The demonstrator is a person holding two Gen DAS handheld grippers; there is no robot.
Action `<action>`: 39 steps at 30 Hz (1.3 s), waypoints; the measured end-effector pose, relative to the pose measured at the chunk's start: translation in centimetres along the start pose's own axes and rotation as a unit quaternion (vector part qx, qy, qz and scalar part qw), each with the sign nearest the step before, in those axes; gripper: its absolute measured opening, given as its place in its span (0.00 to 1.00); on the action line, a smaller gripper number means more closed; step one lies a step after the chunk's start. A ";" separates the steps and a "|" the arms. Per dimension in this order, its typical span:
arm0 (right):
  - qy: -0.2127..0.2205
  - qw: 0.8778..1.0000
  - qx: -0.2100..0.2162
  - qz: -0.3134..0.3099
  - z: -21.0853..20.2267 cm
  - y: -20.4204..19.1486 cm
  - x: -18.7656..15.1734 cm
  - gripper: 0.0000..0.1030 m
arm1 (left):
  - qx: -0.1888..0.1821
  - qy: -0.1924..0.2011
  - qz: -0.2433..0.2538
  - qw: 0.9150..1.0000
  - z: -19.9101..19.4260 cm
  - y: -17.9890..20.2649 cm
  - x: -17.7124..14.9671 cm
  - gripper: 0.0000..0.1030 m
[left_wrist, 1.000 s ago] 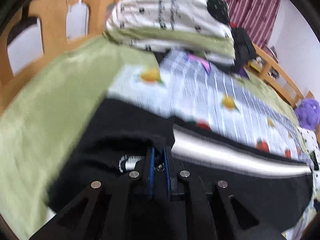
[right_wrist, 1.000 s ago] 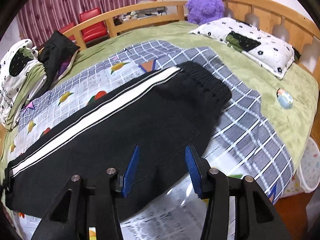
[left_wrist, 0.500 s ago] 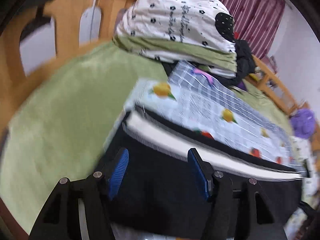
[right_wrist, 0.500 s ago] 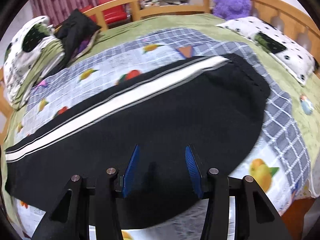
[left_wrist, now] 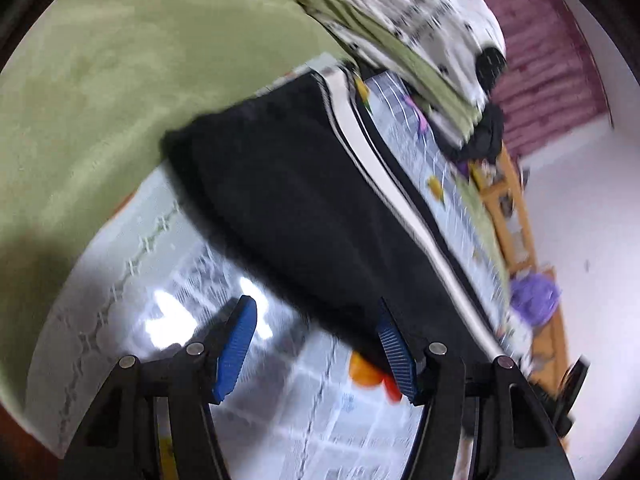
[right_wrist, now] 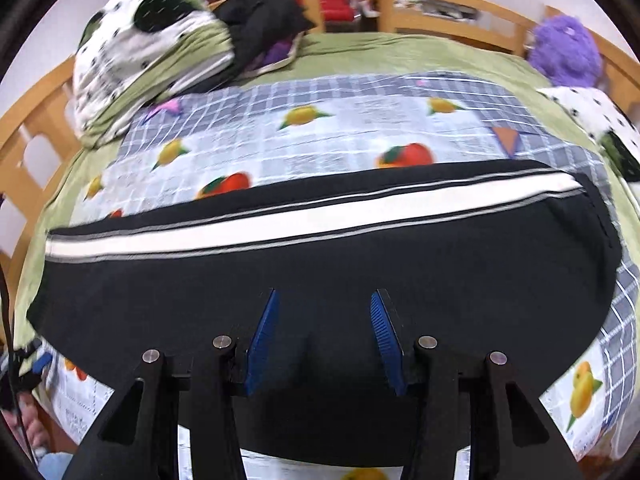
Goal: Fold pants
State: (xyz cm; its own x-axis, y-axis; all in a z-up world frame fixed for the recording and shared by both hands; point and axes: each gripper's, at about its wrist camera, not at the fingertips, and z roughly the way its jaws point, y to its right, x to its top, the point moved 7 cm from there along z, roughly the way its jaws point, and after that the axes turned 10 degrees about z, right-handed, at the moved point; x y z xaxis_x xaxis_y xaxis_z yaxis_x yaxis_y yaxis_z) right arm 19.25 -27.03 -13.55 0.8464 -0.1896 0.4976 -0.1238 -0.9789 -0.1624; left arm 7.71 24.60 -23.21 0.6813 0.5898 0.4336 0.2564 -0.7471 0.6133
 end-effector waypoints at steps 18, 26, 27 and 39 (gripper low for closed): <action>0.022 0.995 -0.023 -0.092 2.4 -0.4 3.4 0.48 | 0.082 0.026 0.220 0.972 -0.9 7.5 7.2 0.52; 0.056 0.997 -0.028 -0.056 4.5 2.1 8.4 0.54 | 0.163 0.059 0.239 0.955 5.8 7.0 15.3 0.52; 0.056 0.997 -0.026 -0.049 4.7 2.5 8.5 0.54 | 0.169 0.050 0.236 0.955 6.8 6.4 16.1 0.52; 0.066 0.996 -0.059 -0.024 6.0 6.5 8.0 0.54 | 0.188 0.080 0.183 0.962 8.0 3.1 19.5 0.16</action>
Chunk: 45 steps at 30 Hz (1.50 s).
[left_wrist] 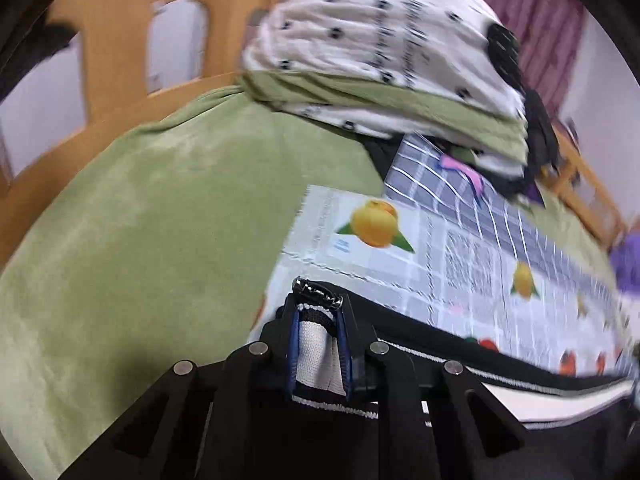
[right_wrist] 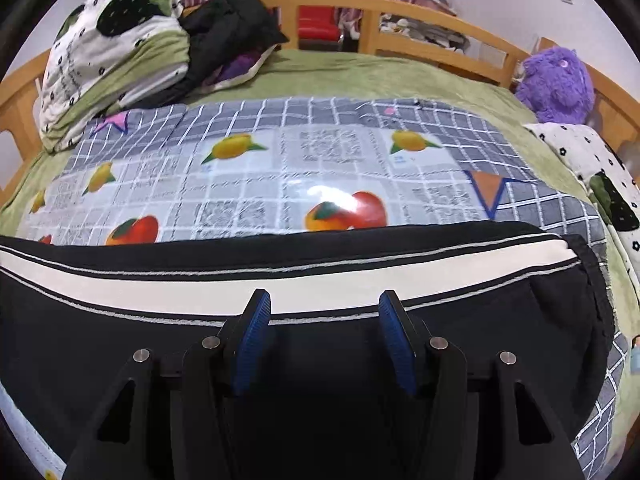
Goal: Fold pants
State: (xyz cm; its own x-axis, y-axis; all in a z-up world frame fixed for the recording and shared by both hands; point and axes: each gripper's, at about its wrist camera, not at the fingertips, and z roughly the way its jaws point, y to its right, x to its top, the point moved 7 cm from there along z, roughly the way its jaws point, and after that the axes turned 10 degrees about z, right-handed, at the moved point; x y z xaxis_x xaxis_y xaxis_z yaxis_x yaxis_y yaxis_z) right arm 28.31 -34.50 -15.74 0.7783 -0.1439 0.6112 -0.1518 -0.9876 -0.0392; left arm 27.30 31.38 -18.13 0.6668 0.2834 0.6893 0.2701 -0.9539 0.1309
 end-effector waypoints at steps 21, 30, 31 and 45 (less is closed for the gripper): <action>-0.054 0.965 0.058 -0.251 8.9 -3.0 3.4 0.40 | 0.023 -0.027 0.018 0.999 1.5 0.0 -2.2 0.17; -0.026 0.960 0.095 -0.263 6.6 -3.7 4.1 0.03 | 0.008 -0.023 -0.014 1.000 1.6 -0.2 -1.7 0.17; -0.028 0.960 0.089 -0.263 7.2 -3.7 3.9 0.03 | 0.016 -0.028 -0.015 0.999 2.1 -0.1 -1.8 0.17; 0.036 0.994 -0.011 -0.099 5.8 6.8 7.0 0.32 | 0.009 -0.015 0.031 0.999 -2.0 1.4 -3.8 0.55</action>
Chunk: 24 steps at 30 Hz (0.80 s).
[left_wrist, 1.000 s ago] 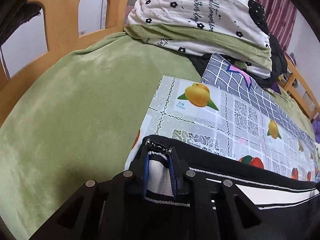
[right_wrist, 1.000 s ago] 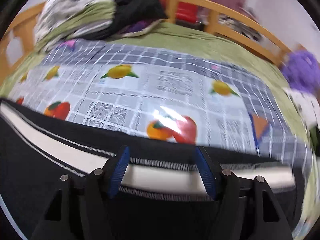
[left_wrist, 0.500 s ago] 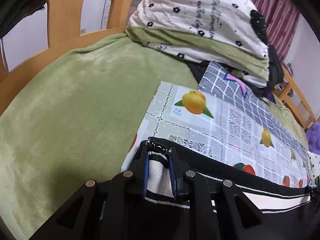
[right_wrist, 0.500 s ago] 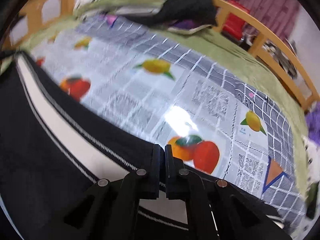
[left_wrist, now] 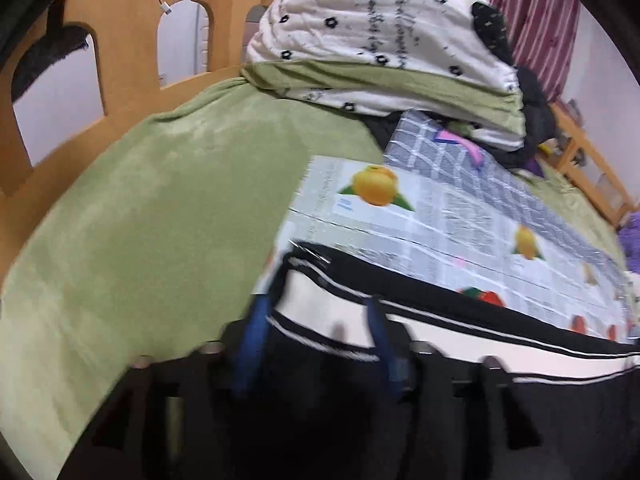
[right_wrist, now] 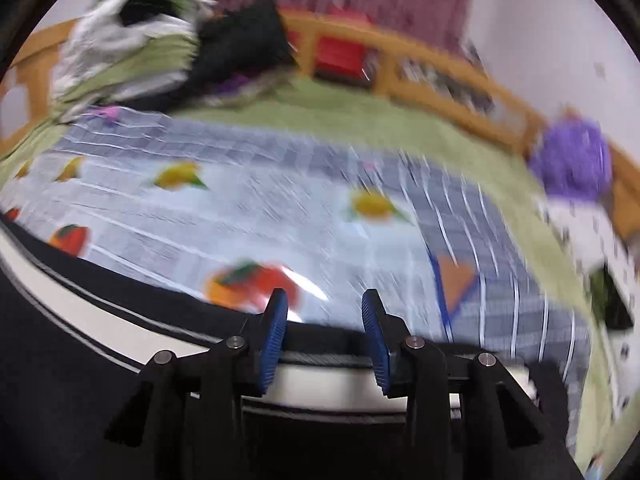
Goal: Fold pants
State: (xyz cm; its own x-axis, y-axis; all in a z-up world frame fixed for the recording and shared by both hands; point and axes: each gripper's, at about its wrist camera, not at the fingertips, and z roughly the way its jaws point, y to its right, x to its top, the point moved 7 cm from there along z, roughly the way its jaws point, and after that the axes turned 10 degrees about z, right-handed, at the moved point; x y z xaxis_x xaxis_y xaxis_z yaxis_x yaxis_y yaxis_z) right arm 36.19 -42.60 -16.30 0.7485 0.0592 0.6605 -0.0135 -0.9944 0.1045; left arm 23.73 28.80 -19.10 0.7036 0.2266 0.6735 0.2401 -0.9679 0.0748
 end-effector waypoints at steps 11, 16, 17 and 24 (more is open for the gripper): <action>-0.025 0.995 -0.056 0.085 3.0 0.5 0.1 0.24 | -0.002 -0.034 0.001 0.999 -1.0 1.5 -1.3 0.55; 0.018 0.995 -0.028 0.097 -5.8 -2.0 -1.0 0.51 | -0.018 -0.011 0.010 1.000 -6.4 2.9 -1.9 0.55; 0.027 0.994 -0.013 0.102 -8.1 -2.8 -1.7 0.51 | -0.026 -0.010 0.010 1.000 -7.3 3.3 -2.1 0.55; 0.019 0.986 0.023 0.167 -17.2 -6.3 -6.7 0.51 | -0.047 -0.017 0.059 0.997 -14.6 6.6 -2.5 0.55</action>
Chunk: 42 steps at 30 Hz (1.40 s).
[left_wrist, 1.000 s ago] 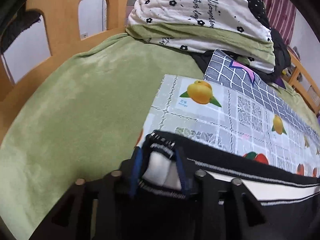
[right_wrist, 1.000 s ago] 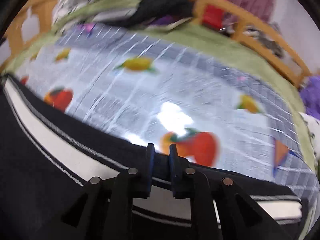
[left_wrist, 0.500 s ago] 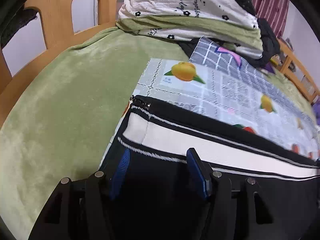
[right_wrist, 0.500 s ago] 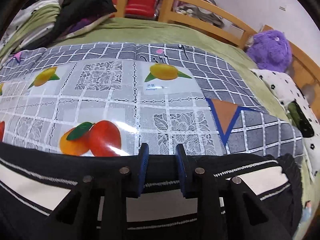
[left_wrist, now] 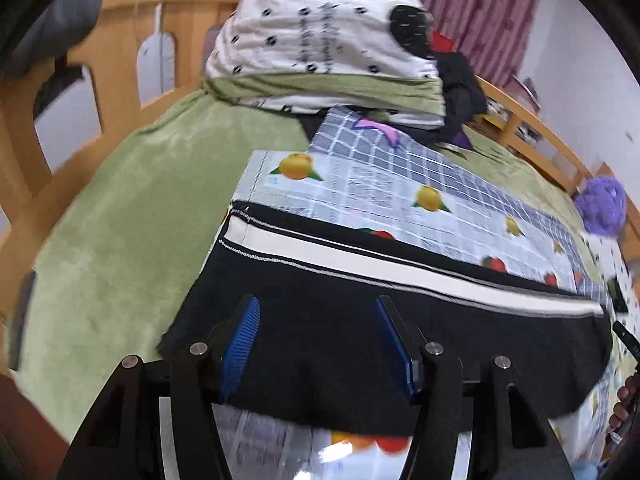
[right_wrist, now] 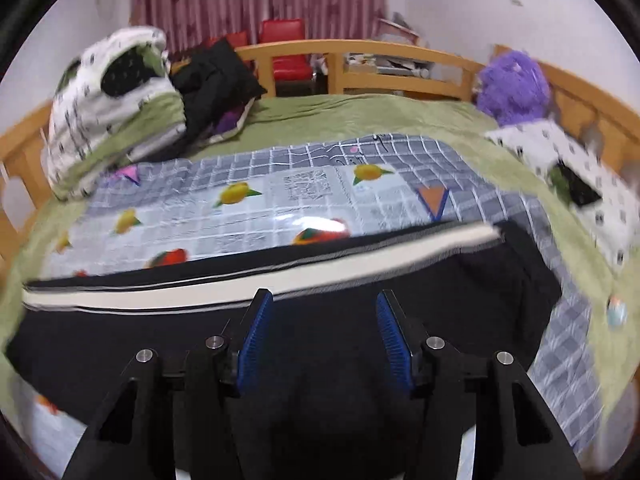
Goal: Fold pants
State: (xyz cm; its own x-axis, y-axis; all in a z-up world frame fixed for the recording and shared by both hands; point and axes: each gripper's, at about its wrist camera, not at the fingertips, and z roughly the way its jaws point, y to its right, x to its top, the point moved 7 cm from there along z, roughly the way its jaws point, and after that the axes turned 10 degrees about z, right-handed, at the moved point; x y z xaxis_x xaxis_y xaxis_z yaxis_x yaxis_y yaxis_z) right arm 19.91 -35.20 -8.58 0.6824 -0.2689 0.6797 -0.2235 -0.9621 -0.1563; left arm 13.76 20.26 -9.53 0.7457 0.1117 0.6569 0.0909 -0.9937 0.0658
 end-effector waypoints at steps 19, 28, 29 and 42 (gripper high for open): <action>-0.088 0.993 0.074 0.001 -1.4 -4.3 -10.8 0.51 | -0.054 -0.006 -0.209 0.976 4.3 -7.0 -13.9 0.55; -0.119 0.993 0.024 0.003 1.5 -3.3 -11.2 0.51 | -0.060 0.036 -0.286 0.956 8.4 -11.4 -11.4 0.45; -0.123 0.992 0.025 0.007 1.6 -3.4 -11.3 0.51 | -0.060 0.037 -0.294 0.953 8.8 -11.8 -11.0 0.38; -0.077 0.995 0.029 -0.053 -1.1 -4.9 -11.6 0.49 | 0.018 0.087 -0.142 0.986 3.3 -5.3 -4.1 0.12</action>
State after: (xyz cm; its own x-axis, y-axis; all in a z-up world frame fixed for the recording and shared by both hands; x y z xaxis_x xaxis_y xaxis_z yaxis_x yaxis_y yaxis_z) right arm 12.29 -27.35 -14.94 0.7993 -0.1651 0.5778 -0.1069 -0.9853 -0.1336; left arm 12.34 25.09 -15.05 0.5620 0.3790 0.7352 0.3050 -0.9212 0.2417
